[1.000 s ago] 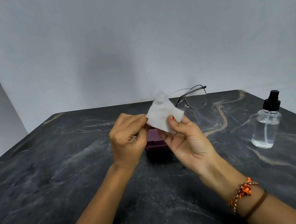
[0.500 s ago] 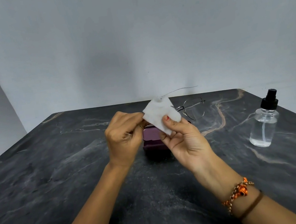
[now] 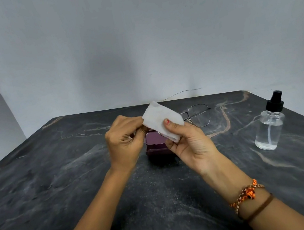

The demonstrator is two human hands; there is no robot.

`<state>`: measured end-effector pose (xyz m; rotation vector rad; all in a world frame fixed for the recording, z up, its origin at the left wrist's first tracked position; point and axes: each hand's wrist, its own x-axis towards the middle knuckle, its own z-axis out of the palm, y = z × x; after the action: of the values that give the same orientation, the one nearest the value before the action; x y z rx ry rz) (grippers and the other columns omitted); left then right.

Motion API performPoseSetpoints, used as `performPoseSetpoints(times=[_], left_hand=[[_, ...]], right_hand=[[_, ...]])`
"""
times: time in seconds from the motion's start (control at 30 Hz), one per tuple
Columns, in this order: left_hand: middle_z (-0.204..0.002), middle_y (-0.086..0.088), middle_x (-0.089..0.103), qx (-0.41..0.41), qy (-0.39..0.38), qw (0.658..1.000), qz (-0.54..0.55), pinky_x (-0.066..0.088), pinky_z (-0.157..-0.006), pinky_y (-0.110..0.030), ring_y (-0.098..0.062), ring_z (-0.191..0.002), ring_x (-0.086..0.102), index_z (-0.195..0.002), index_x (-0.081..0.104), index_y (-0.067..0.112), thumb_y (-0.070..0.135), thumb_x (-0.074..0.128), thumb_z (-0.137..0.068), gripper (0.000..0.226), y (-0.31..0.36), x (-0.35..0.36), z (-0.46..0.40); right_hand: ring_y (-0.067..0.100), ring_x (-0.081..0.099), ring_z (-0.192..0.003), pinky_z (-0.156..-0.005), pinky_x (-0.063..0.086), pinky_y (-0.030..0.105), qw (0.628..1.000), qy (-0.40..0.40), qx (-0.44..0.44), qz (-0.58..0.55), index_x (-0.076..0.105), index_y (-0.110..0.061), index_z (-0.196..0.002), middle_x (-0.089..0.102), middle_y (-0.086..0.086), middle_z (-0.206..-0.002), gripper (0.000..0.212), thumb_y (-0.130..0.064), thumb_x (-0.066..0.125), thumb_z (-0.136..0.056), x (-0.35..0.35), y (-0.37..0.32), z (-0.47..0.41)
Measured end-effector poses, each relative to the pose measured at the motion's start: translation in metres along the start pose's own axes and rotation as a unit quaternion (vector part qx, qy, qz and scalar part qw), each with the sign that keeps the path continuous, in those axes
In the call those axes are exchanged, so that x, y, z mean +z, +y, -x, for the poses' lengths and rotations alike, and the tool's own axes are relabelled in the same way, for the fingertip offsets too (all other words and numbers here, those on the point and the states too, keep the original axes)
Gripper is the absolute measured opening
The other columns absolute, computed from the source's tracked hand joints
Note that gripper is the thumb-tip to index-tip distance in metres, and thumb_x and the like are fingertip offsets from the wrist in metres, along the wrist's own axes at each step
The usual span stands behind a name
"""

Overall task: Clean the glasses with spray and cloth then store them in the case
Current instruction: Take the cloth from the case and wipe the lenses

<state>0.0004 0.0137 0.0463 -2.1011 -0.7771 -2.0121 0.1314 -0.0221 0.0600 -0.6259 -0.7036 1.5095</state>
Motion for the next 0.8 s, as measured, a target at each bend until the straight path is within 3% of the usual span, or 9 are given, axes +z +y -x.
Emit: performPoseSetpoints(times=[0.1,0.2,0.43,0.6,0.7,0.8], left_hand=[[-0.073,0.003,0.063,-0.003,-0.001,1.000,-0.001,0.040,-0.058,-0.020,-0.012,-0.060,0.052,-0.071,0.071,-0.002,-0.022,0.061,-0.061,0.024,-0.0003,0.0012,0.0006],[-0.070,0.001,0.063,-0.004,-0.009,1.000,0.001,0.040,-0.056,-0.020,-0.012,-0.059,0.051,-0.072,0.071,-0.002,-0.023,0.059,-0.060,0.027,0.0003,0.0020,0.0014],[-0.073,0.002,0.063,-0.009,-0.002,1.000,0.018,0.039,-0.061,-0.017,-0.006,-0.061,0.050,-0.080,0.070,0.000,0.000,0.057,-0.072,0.016,0.0004,-0.0003,0.0006],[-0.065,-0.004,0.065,-0.015,-0.006,1.000,-0.007,0.039,-0.056,-0.020,-0.012,-0.059,0.050,-0.070,0.070,-0.003,-0.021,0.059,-0.062,0.022,-0.0028,-0.0009,0.0001],[-0.068,0.000,0.063,-0.012,-0.004,1.000,-0.012,0.039,-0.057,-0.019,-0.013,-0.059,0.051,-0.072,0.071,-0.003,-0.020,0.059,-0.063,0.023,-0.0028,-0.0020,-0.0011],[-0.070,0.002,0.062,-0.010,-0.006,1.000,-0.012,0.038,-0.060,-0.016,-0.009,-0.061,0.051,-0.075,0.071,-0.002,-0.019,0.059,-0.064,0.023,-0.0024,-0.0031,-0.0013]], right_hand=[[0.007,0.067,-0.053,-0.045,0.048,0.014,0.999,-0.007,-0.004,-0.043,0.062,-0.008,-0.085,0.071,-0.001,-0.061,0.019,0.008,0.059,-0.075,0.0004,0.0004,-0.0006],[0.012,0.069,-0.059,-0.048,0.052,0.017,0.997,-0.031,-0.011,-0.071,0.060,-0.004,-0.089,0.072,0.003,-0.065,0.027,0.009,0.060,-0.065,0.0011,0.0015,-0.0007],[0.011,0.070,-0.065,-0.055,0.054,0.018,0.997,-0.064,-0.008,-0.042,0.064,-0.007,-0.087,0.073,0.001,-0.070,0.030,-0.002,0.063,-0.058,-0.0003,0.0046,0.0008],[0.007,0.067,-0.058,-0.051,0.051,0.015,0.999,-0.036,-0.002,0.032,0.067,-0.011,-0.080,0.072,-0.002,-0.064,0.021,-0.009,0.067,-0.059,-0.0031,0.0057,-0.0004],[0.007,0.067,-0.059,-0.055,0.054,0.016,0.997,-0.033,0.001,0.066,0.070,-0.013,-0.072,0.072,-0.002,-0.065,0.018,-0.013,0.070,-0.054,-0.0036,0.0053,0.0002],[0.005,0.064,-0.052,-0.047,0.048,0.014,0.999,-0.021,0.009,0.044,0.066,-0.011,-0.075,0.070,-0.003,-0.059,0.021,-0.008,0.071,-0.054,-0.0026,0.0067,0.0007]])
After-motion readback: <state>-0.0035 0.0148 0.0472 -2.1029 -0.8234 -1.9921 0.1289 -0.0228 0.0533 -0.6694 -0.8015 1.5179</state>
